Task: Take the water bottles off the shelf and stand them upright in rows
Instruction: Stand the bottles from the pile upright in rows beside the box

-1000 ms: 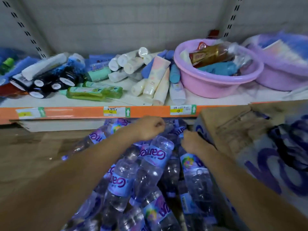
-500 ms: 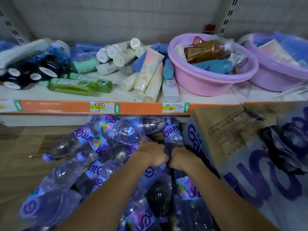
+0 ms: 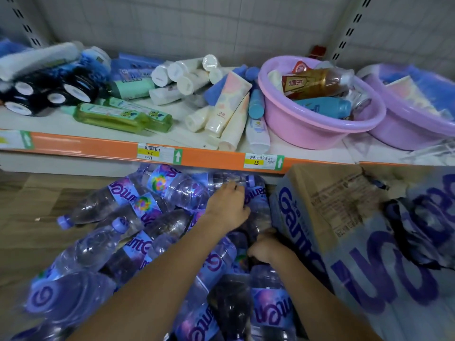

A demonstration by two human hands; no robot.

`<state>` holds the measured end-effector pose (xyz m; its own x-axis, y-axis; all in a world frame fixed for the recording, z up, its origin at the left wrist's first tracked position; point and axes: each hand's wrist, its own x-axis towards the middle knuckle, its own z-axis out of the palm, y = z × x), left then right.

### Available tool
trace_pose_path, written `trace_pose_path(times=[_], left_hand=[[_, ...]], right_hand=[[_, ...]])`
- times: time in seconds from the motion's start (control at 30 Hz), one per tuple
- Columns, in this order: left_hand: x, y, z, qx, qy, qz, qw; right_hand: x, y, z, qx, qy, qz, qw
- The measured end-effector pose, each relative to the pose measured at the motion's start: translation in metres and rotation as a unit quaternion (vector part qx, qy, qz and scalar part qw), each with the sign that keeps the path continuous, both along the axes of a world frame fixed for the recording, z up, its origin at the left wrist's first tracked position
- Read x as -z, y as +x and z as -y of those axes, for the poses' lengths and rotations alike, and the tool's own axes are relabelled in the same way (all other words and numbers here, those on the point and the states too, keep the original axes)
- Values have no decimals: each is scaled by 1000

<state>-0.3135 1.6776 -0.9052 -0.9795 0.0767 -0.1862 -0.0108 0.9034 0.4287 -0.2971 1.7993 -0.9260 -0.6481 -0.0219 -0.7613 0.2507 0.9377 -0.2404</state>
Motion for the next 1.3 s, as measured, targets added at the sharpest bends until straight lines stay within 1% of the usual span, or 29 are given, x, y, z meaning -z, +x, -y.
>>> trace_pose_path(times=[0.1, 0.17, 0.2, 0.27, 0.33, 0.43, 0.47, 0.53, 0.63, 0.7, 0.77, 0.87, 0.93, 1.03, 1.1, 1.17, 1.23, 1.27, 1.3], left_hand=[[13, -21, 7, -23, -63, 10, 998], [26, -29, 9, -33, -108, 37, 993], [30, -32, 9, -40, -126, 33, 991], [31, -37, 5, -58, -145, 7, 988], [28, -42, 2, -70, -149, -13, 986], [33, -37, -2, -62, -166, -8, 984], [36, -34, -2, -55, -178, -1, 982], [35, -31, -1, -50, -188, -6, 981], [28, -31, 6, -13, -185, -30, 982], [26, -30, 13, -1, -164, -46, 985], [25, -31, 20, 18, -142, -54, 988], [16, -29, 31, 50, -98, -47, 993], [9, -26, 39, 71, -81, -48, 993], [3, -20, 47, 102, -35, -47, 993], [-1, -17, 48, 104, 13, -57, 993], [-3, -16, 47, 81, 85, -70, 991], [-4, -17, 44, 34, 164, -89, 982], [-3, -17, 44, 13, 189, -100, 977], [-3, -17, 44, 1, 194, -111, 975]], right_hand=[[17, -1, -1, 39, -16, -29, 999], [29, 4, 0, 62, -53, -33, 996], [32, 7, 0, 76, -67, -30, 994], [41, 12, -1, 99, -95, -49, 989], [47, 14, -5, 147, -125, -75, 978], [46, 15, -8, 203, -160, -69, 964], [44, 16, -8, 205, -153, -67, 964], [38, 20, -7, 202, -141, -90, 965], [17, 25, -5, 166, -110, -178, 964], [-15, 22, -6, 115, -102, -236, 960], [-46, 8, -8, 47, -47, -266, 962], [-74, -10, -7, -64, 54, -251, 964], [-85, -15, -6, -109, 69, -254, 958], [-96, -23, -3, -140, 55, -315, 937], [-103, -29, 0, -160, 34, -342, 926], [-110, -37, -2, -167, 28, -358, 918], [-120, -44, -7, -169, 28, -382, 908], [-126, -48, -10, -160, 19, -399, 903], [-129, -53, -11, -150, 7, -415, 897]])
